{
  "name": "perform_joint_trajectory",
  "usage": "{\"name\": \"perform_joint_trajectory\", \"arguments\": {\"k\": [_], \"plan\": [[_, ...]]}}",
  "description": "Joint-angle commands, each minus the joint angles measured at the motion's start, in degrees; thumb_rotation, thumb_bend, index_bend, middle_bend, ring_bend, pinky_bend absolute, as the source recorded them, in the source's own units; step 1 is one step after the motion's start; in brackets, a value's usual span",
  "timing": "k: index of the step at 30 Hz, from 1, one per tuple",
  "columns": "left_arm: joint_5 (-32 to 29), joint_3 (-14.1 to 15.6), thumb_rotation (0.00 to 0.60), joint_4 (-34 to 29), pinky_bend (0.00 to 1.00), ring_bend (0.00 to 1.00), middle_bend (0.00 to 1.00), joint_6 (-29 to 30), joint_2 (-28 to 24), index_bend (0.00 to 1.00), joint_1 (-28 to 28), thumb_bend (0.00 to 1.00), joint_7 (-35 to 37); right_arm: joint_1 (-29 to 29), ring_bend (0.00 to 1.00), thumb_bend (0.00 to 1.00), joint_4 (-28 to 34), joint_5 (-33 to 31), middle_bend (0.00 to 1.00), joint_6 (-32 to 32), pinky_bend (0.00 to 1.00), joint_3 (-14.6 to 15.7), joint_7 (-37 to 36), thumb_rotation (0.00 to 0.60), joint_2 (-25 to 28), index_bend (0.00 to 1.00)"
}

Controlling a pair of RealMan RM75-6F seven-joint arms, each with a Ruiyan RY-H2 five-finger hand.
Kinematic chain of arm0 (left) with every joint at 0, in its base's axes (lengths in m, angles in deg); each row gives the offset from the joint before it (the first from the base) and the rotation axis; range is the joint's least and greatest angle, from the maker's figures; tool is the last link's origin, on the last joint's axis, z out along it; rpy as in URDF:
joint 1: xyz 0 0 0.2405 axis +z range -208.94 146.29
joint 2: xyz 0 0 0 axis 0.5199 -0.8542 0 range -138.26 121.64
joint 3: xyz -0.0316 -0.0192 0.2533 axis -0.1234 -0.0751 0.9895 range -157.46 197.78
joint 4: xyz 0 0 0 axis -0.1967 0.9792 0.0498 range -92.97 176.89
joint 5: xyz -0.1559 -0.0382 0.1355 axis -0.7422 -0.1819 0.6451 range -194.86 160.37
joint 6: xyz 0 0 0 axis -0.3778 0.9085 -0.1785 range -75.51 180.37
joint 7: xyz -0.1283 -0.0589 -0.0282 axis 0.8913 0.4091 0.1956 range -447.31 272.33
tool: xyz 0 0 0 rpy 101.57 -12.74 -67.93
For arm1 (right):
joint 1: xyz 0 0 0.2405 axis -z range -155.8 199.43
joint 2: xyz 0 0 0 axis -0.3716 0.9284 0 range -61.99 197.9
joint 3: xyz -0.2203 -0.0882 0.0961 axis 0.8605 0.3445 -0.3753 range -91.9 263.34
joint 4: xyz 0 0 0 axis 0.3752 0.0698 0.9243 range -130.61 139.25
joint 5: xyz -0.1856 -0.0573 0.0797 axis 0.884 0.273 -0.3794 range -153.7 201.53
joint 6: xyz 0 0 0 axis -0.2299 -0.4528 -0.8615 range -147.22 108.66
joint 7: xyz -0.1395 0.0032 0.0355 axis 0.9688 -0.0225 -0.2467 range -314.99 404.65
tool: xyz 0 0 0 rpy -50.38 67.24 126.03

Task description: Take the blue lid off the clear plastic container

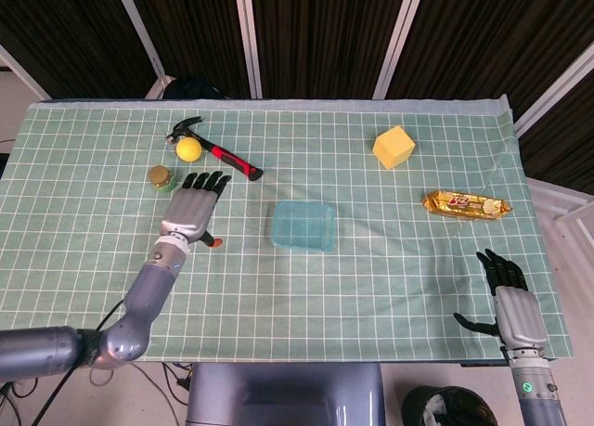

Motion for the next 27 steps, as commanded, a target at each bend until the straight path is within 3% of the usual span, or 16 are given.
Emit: {"name": "perform_joint_trajectory", "arguments": {"k": [1, 11, 27], "plan": [[-5.61, 0.0, 0.6, 6.33, 0.0, 0.0, 0.0, -0.92, 5.81, 0.0, -5.86, 0.0, -3.16, -0.08, 0.0, 0.22, 0.36, -0.44, 0.0, -0.38, 0.0, -0.09, 0.01, 0.6, 0.13, 0.0], [-13.87, 0.62, 0.6, 18.55, 0.0, 0.0, 0.0, -4.57, 15.65, 0.0, -14.15, 0.0, -4.54, -0.26, 0.0, 0.22, 1.2, -1.9, 0.0, -1.55, 0.0, -0.24, 0.24, 0.6, 0.39, 0.0], [-18.08, 0.38, 0.6, 32.08, 0.0, 0.0, 0.0, -13.1, 23.03, 0.0, -20.69, 0.0, -3.2, -0.47, 0.0, 0.22, 2.04, -3.31, 0.0, -2.86, 0.0, -0.3, -0.01, 0.6, 0.8, 0.0]]}}
